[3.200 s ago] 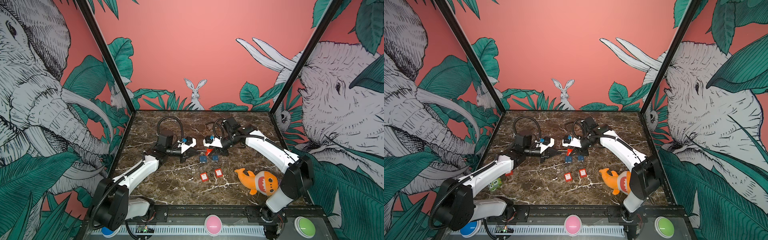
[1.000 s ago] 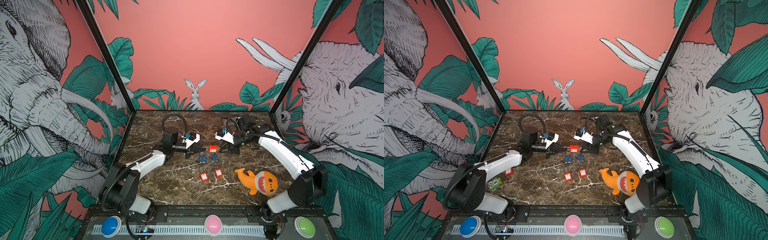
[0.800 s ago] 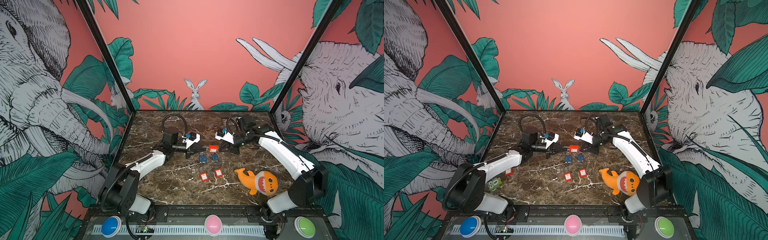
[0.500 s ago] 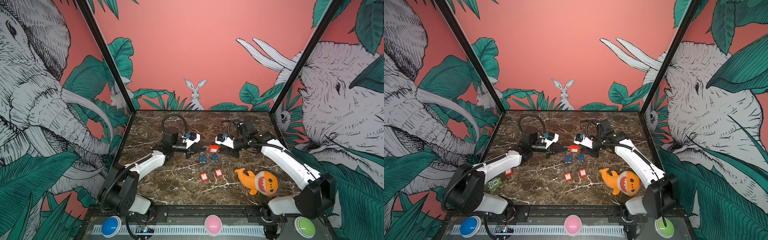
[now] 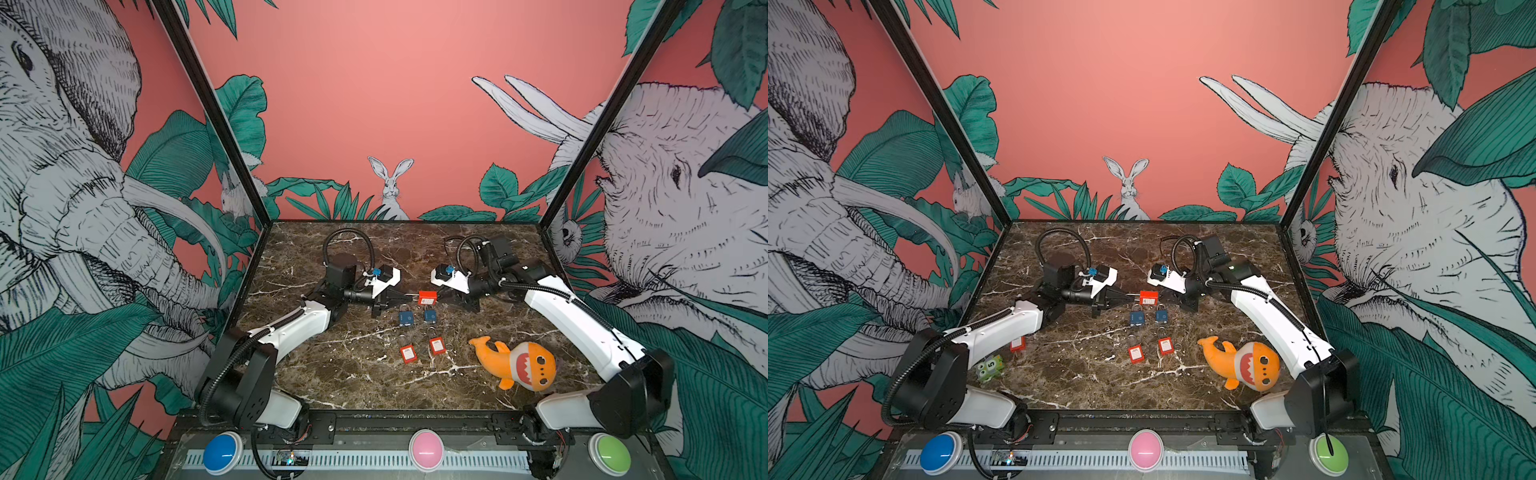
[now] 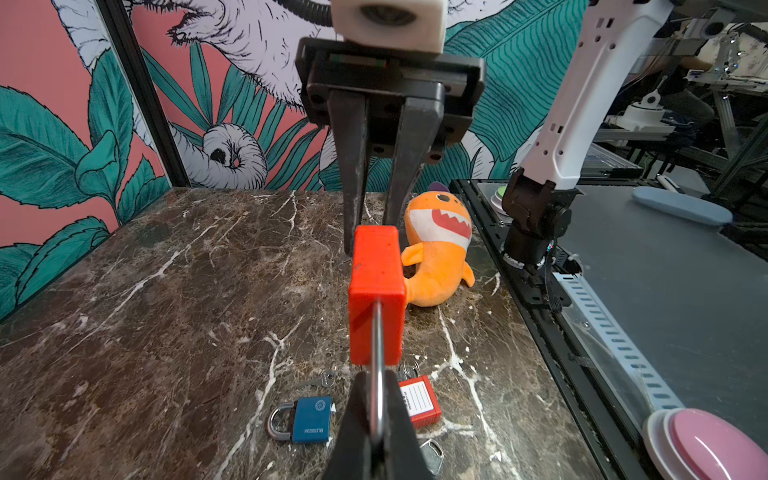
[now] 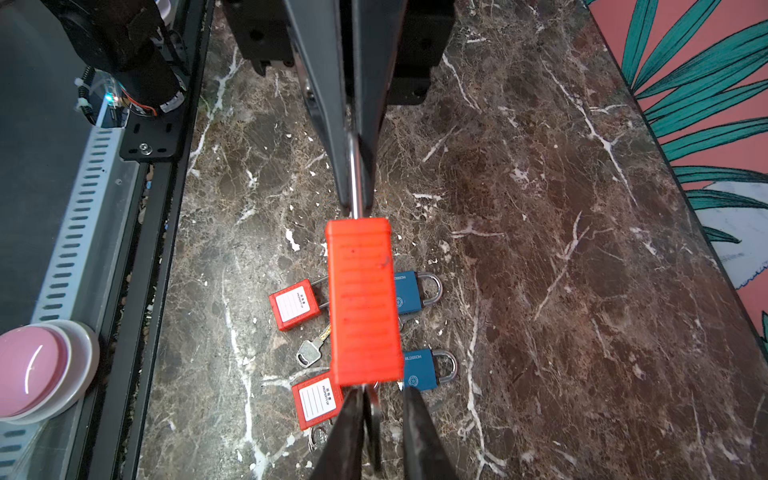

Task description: Lock with the key

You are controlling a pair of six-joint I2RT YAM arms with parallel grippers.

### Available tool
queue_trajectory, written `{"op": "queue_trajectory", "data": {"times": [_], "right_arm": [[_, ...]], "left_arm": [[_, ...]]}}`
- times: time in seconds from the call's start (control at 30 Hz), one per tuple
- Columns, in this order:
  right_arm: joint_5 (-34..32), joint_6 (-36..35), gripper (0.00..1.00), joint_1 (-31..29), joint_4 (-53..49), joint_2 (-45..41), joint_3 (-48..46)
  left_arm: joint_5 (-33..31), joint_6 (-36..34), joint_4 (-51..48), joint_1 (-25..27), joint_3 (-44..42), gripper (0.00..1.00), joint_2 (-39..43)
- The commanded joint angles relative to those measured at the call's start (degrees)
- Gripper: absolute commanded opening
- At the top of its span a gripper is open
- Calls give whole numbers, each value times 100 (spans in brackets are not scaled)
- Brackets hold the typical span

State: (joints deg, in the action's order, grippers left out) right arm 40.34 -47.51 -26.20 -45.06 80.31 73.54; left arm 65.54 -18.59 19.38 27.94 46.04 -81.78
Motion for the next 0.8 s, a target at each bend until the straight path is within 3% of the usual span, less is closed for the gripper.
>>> {"op": "queue_trajectory", "data": {"times": [0.0,0.43,0.77], "right_arm": [[365,-205,14,-22,-275,100,126],[407,-500,0,-25,-714,196,335],[269,-716,0,74,-797,17,-45]], "left_arm": [[176,-272,-197,39,115,0,280],[160,-445,-372,26,121,0,343],[3,-1008,-1109,-132,56,0,655]]}}
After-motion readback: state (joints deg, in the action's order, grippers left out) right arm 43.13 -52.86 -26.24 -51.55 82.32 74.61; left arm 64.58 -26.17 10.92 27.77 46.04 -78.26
